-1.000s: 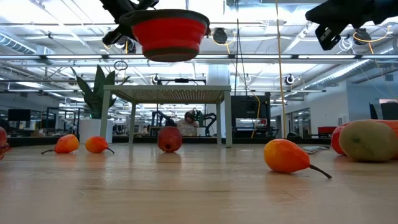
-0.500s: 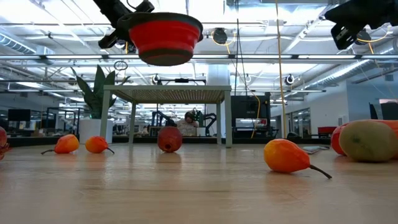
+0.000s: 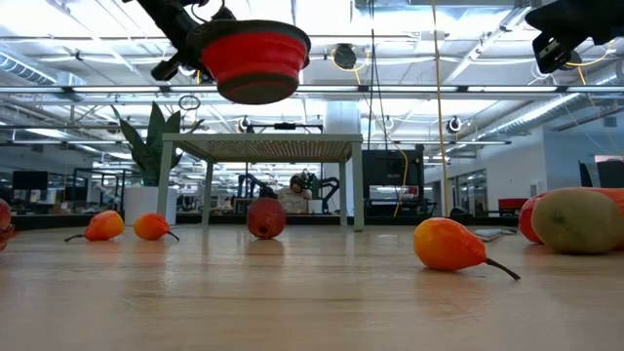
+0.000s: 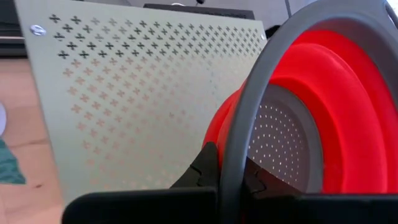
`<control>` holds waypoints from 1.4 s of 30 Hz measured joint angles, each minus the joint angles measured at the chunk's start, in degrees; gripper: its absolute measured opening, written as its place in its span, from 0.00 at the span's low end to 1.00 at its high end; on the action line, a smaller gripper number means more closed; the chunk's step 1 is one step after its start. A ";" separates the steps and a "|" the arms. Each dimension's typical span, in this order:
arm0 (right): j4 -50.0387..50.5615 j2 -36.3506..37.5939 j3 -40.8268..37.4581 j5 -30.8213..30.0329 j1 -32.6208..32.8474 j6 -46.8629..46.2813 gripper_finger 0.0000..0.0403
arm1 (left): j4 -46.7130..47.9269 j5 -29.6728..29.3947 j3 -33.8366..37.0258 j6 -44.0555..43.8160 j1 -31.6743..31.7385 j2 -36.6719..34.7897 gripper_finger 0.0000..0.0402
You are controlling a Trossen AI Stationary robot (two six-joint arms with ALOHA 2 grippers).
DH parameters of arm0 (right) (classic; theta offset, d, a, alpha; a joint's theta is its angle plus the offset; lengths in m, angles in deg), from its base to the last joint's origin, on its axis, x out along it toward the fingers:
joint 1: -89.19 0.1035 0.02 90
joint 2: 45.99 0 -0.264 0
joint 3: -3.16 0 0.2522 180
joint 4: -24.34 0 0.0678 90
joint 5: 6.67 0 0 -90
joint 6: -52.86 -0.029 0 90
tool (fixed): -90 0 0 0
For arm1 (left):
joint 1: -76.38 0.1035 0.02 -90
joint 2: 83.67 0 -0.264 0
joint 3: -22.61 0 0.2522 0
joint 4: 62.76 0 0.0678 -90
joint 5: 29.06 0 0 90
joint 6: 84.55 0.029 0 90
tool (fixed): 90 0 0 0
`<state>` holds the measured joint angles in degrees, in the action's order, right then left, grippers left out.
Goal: Pick & Place Fruit
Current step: Put the red strainer bowl on the shelf
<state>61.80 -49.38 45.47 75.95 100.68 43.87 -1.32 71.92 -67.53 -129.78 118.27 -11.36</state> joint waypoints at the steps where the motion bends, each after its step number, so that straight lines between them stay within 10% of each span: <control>1: 0.00 0.19 0.00 -0.02 0.00 0.41 0.00 | 0.00 0.01 0.00 0.00 0.37 0.06 0.00; 32: -19.10 0.38 -14.03 0.09 0.00 4.28 0.00 | -0.87 -0.75 -0.39 -2.41 3.44 0.48 0.00; 42: -19.19 0.40 -14.03 -0.02 0.00 4.72 0.00 | 8.79 -4.08 -16.15 3.26 2.83 7.18 0.00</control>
<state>42.61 -48.97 31.44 75.93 100.68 48.59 7.47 67.84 -83.68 -126.53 121.11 -4.18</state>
